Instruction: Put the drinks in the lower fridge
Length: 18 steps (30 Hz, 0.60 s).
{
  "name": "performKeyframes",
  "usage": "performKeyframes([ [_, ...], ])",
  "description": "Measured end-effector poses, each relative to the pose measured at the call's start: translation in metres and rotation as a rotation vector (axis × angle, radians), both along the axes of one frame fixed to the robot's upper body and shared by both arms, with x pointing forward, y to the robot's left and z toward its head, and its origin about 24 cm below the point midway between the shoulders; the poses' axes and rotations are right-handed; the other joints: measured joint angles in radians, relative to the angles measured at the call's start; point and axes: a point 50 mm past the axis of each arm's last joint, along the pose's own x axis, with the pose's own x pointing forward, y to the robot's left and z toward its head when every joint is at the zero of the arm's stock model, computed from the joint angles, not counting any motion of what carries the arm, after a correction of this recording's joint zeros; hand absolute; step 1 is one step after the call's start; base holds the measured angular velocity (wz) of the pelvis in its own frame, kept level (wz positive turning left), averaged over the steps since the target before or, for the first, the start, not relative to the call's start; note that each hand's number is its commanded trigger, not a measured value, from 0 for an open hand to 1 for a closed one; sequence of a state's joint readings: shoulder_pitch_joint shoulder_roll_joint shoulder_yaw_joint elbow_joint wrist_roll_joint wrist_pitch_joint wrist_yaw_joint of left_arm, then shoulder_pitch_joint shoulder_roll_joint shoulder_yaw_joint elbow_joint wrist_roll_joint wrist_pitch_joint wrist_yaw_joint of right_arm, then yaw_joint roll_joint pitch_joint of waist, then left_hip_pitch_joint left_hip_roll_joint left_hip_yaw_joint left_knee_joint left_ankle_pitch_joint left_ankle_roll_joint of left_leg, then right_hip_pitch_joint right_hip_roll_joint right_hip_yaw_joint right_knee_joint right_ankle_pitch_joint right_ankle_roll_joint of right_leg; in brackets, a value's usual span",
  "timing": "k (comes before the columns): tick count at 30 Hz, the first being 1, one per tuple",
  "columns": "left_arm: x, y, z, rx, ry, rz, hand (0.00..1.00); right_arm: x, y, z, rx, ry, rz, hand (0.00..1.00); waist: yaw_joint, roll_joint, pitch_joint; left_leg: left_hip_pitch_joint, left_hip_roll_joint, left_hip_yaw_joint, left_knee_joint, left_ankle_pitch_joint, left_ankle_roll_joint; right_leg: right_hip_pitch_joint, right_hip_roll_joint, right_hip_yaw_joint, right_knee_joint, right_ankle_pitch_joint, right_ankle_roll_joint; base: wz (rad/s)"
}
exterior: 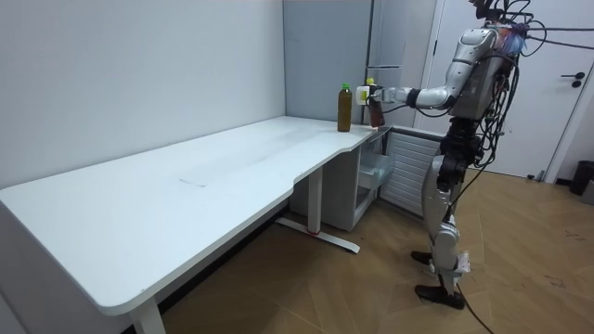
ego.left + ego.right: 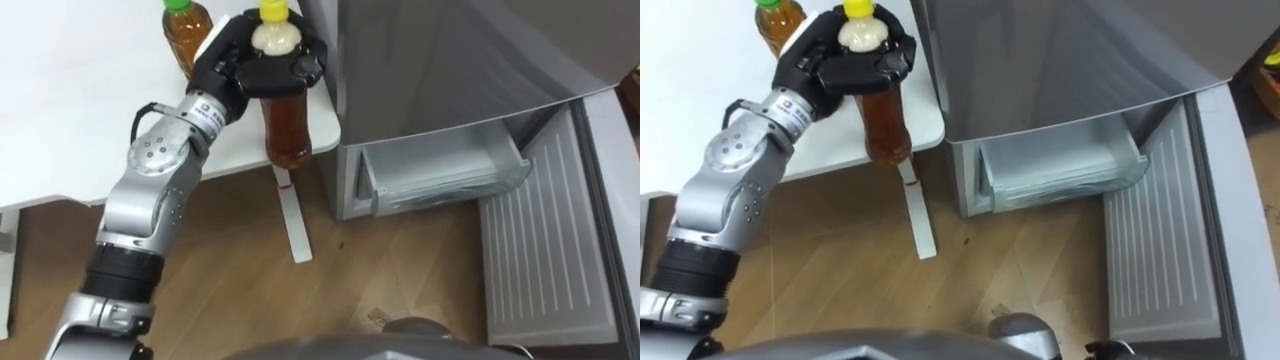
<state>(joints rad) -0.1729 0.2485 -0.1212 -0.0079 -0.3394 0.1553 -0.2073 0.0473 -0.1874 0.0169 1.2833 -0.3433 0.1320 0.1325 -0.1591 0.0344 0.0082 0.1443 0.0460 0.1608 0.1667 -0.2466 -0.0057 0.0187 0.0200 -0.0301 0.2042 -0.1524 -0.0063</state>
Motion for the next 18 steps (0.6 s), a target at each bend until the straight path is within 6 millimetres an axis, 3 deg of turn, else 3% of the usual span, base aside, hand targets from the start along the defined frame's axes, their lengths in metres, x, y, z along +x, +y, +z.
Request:
performKeyframes([
  [6, -0.006, -0.005, 0.011, -0.018, -0.052, -0.022, 1.0, 0.015, 0.0, 0.002, -0.002, -0.063, -0.053, 0.0, 0.032, -0.01, 0.0036, -0.01, -0.001, -0.009, 0.002, 0.0, 0.0, -0.001, -0.001, -0.007, -0.001, -0.001, 0.001, 0.04],
  [11, -0.01, -0.01, 0.01, -0.045, -0.05, -0.043, 1.0, 0.03, 0.004, 0.003, 0.025, -0.164, -0.171, 0.0, 0.064, -0.028, -0.0032, -0.017, 0.0, -0.032, 0.011, 0.0, 0.0, 0.009, -0.003, -0.028, -0.017, 0.001, -0.001, 0.13],
  [15, -0.017, -0.012, 0.009, -0.069, -0.049, -0.044, 1.0, 0.033, 0.006, 0.004, 0.024, -0.172, -0.138, 0.0, 0.087, -0.031, -0.0051, -0.02, 0.001, -0.055, 0.016, 0.0, 0.0, 0.018, -0.007, -0.061, -0.018, 0.001, -0.001, 0.17],
  [18, -0.019, -0.011, 0.006, -0.072, -0.038, -0.04, 1.0, 0.037, 0.006, 0.005, 0.024, -0.184, -0.101, 0.0, 0.113, -0.03, -0.0051, -0.018, 0.002, -0.055, 0.016, 0.0, 0.0, 0.018, -0.007, -0.063, -0.018, 0.001, -0.002, 0.02],
])
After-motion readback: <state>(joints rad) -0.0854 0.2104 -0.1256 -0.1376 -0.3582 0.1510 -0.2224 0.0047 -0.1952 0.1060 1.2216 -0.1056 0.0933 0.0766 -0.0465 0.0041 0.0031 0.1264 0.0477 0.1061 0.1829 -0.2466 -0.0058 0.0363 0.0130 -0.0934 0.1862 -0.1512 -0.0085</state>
